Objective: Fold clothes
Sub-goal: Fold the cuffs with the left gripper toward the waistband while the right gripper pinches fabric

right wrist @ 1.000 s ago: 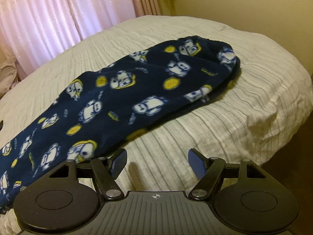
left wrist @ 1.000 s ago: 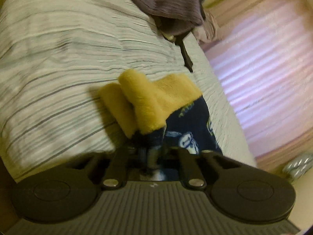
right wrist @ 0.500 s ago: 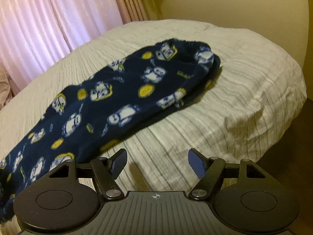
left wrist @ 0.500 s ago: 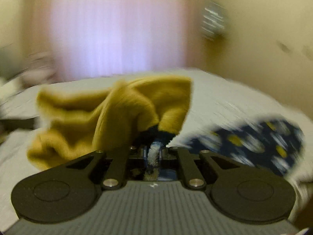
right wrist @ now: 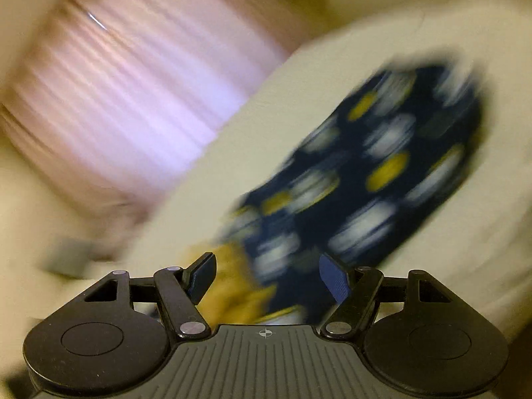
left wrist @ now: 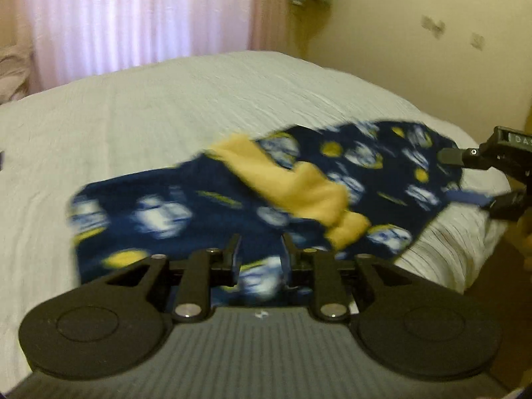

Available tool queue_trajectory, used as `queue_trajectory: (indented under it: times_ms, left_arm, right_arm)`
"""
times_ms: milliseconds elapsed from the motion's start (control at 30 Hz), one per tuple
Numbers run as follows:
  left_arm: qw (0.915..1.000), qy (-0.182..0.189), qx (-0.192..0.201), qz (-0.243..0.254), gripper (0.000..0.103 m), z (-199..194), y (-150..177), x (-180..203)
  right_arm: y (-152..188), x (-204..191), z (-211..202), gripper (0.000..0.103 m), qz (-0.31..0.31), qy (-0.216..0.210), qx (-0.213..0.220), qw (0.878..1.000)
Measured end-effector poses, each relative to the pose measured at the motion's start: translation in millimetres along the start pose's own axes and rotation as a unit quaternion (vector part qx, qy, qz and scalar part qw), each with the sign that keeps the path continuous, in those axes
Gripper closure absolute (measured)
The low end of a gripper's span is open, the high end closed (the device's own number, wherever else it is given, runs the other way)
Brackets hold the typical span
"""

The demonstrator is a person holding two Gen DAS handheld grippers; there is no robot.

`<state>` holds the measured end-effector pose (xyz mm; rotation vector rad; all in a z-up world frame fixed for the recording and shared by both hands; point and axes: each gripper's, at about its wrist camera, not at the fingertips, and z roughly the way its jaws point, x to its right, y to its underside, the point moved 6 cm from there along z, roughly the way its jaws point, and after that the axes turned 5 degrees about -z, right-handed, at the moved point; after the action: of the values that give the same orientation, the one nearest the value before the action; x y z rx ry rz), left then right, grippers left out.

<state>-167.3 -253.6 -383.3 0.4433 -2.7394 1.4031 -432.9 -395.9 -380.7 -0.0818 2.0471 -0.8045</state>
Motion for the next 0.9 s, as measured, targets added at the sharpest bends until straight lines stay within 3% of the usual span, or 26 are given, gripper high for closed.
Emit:
queue_trajectory:
  times_ms: [67, 200, 233, 267, 300, 467, 500, 533, 667, 833, 900]
  left_arm:
    - [0.9993, 0.000, 0.001, -0.038, 0.083, -9, -1, -20]
    - [0.9960, -0.009, -0.003, -0.089, 0.084, -25, 8, -54]
    - [0.9958, -0.014, -0.001, -0.091, 0.084, -28, 9, -59]
    - [0.9956, -0.017, -0.001, -0.092, 0.084, -30, 11, -64]
    - [0.9953, -0.017, -0.001, -0.096, 0.084, -31, 13, -67]
    - [0.9924, -0.004, -0.003, -0.123, 0.084, -33, 16, -82]
    - [0.9918, 0.000, -0.003, -0.128, 0.084, -34, 16, -83]
    - [0.9913, 0.003, -0.002, -0.132, 0.084, -34, 15, -84]
    - [0.9906, 0.012, 0.008, -0.136, 0.084, -39, 12, -87]
    - [0.9879, 0.009, -0.003, -0.155, 0.084, -33, 16, -92]
    - [0.9879, 0.011, 0.000, -0.154, 0.084, -35, 17, -91]
  right_arm:
    - [10, -10, 24, 0.031, 0.048, -0.047, -0.035, 0.997]
    - [12, -8, 61, 0.031, 0.066, -0.031, -0.059, 0.996]
    - [12, -7, 68, 0.036, 0.075, -0.035, -0.066, 0.994]
    - [15, -6, 74, 0.051, 0.085, -0.036, -0.073, 0.993]
    - [19, -5, 79, 0.055, 0.096, -0.037, -0.081, 0.991]
    - [32, -3, 102, 0.057, 0.100, -0.012, -0.103, 0.990]
    - [34, -3, 105, 0.072, 0.101, -0.011, -0.104, 0.989]
    - [32, -7, 99, 0.099, 0.096, -0.012, -0.098, 0.990]
    - [22, -25, 72, 0.099, 0.069, -0.011, -0.070, 0.995]
    - [34, -16, 67, 0.098, 0.091, -0.015, -0.083, 0.992]
    - [39, -13, 65, 0.080, 0.100, -0.017, -0.088, 0.991]
